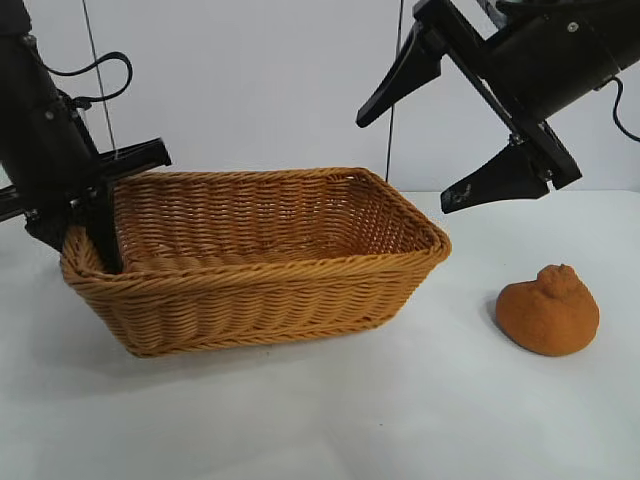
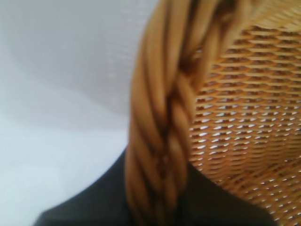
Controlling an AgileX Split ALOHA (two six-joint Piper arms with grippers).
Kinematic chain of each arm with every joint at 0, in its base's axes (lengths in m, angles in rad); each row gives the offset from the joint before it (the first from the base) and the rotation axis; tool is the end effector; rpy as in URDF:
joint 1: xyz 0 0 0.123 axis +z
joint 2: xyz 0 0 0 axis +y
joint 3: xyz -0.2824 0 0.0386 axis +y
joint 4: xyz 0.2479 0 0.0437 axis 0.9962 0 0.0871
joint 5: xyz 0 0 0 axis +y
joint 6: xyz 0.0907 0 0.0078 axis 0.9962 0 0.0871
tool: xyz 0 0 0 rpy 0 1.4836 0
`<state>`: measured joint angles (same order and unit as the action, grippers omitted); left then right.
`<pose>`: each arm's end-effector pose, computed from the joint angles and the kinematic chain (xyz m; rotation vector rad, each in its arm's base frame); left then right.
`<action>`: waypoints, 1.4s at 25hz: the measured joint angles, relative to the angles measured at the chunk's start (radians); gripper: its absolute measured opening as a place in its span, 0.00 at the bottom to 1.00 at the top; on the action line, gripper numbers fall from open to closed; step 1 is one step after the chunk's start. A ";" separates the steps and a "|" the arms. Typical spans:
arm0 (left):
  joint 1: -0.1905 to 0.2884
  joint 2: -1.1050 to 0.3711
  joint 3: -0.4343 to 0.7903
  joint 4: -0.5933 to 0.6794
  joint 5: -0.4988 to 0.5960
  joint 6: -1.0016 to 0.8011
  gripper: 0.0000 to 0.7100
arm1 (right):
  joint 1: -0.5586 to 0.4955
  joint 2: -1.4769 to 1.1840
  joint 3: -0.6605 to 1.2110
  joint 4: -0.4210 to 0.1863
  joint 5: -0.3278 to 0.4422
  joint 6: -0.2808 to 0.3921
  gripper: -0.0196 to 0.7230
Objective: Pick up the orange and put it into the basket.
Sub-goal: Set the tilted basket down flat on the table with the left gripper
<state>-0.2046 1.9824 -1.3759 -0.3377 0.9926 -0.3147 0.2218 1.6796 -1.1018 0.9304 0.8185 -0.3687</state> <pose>0.3712 -0.1028 0.1738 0.4428 -3.0587 0.4562 0.3166 0.1261 0.2364 -0.0230 2.6642 1.0244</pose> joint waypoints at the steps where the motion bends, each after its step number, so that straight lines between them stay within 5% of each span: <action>1: 0.000 0.015 -0.015 0.000 0.020 0.031 0.12 | 0.000 0.000 0.000 -0.001 0.002 0.000 0.95; 6: -0.001 0.066 -0.045 -0.004 0.072 0.156 0.12 | 0.000 0.000 0.000 -0.005 0.007 0.000 0.95; 21: -0.001 0.144 -0.046 -0.034 -0.044 0.220 0.13 | 0.000 0.000 0.000 -0.006 0.008 0.000 0.95; 23: -0.001 0.144 -0.046 -0.037 -0.044 0.221 0.23 | 0.000 0.000 0.000 -0.006 0.008 0.000 0.95; 28: -0.001 0.142 -0.052 -0.046 -0.022 0.246 0.74 | 0.000 0.000 0.000 -0.006 0.008 0.000 0.95; 35: -0.001 0.047 -0.125 -0.032 0.045 0.273 0.86 | 0.000 0.000 0.000 -0.009 0.009 0.000 0.95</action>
<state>-0.2055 2.0295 -1.5009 -0.3695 1.0375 -0.0416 0.2218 1.6796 -1.1018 0.9216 0.8278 -0.3687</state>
